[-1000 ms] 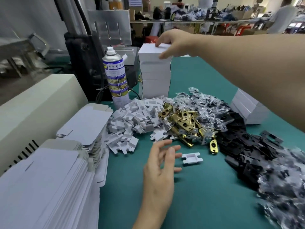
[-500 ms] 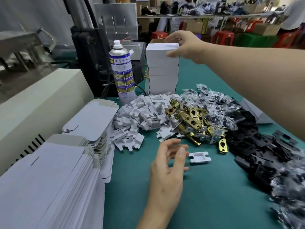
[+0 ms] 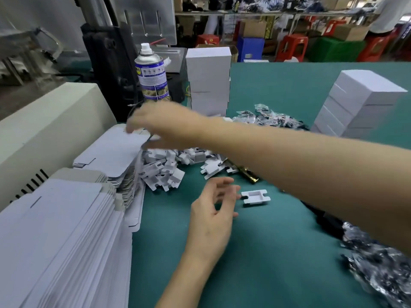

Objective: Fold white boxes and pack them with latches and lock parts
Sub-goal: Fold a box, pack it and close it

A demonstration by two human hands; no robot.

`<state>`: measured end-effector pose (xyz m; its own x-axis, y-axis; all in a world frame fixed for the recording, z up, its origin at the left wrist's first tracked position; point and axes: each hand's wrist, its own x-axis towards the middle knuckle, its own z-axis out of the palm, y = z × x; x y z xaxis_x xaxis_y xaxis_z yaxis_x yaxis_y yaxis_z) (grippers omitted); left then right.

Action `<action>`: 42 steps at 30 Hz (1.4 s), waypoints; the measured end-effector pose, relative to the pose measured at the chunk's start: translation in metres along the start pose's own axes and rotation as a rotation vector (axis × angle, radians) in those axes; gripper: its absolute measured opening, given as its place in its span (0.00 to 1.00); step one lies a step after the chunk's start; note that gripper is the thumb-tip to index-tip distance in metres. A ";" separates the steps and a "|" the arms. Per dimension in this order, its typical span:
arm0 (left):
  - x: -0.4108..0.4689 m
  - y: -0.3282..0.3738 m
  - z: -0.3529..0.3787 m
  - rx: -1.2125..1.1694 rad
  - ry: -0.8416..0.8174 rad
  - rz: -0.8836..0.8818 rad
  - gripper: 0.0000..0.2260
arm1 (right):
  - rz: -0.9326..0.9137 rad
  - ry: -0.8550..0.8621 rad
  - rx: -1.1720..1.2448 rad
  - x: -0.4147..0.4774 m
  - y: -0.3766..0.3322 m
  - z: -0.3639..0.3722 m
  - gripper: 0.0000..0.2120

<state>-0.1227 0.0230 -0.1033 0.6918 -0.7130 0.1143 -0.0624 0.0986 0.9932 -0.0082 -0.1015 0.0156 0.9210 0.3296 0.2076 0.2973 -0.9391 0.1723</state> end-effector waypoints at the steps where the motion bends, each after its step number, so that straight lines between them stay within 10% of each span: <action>1: 0.001 -0.002 0.000 -0.002 -0.004 0.002 0.06 | -0.008 -0.094 -0.034 0.008 -0.014 0.013 0.21; 15: 0.002 -0.001 -0.005 0.049 0.027 -0.017 0.11 | 0.277 0.137 -0.144 0.002 -0.052 0.026 0.18; 23: 0.010 0.004 -0.014 -0.100 0.322 -0.090 0.05 | 0.811 1.098 0.763 -0.091 -0.056 -0.047 0.05; 29: 0.005 0.018 -0.010 -0.406 0.083 -0.259 0.24 | 1.109 0.901 1.283 -0.199 -0.087 -0.009 0.08; 33: -0.004 0.016 -0.002 -0.238 -0.103 -0.202 0.15 | 1.189 0.906 1.266 -0.215 -0.101 0.021 0.08; 38: -0.005 0.020 -0.006 -0.133 -0.169 -0.087 0.11 | 1.075 0.740 0.373 -0.228 -0.103 0.025 0.30; 42: -0.007 0.022 -0.010 -0.176 -0.215 -0.066 0.12 | 0.942 0.764 0.184 -0.230 -0.102 0.020 0.35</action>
<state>-0.1222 0.0370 -0.0823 0.5202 -0.8511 0.0711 0.1167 0.1533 0.9813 -0.2449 -0.0836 -0.0686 0.4293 -0.5713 0.6995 -0.3166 -0.8205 -0.4759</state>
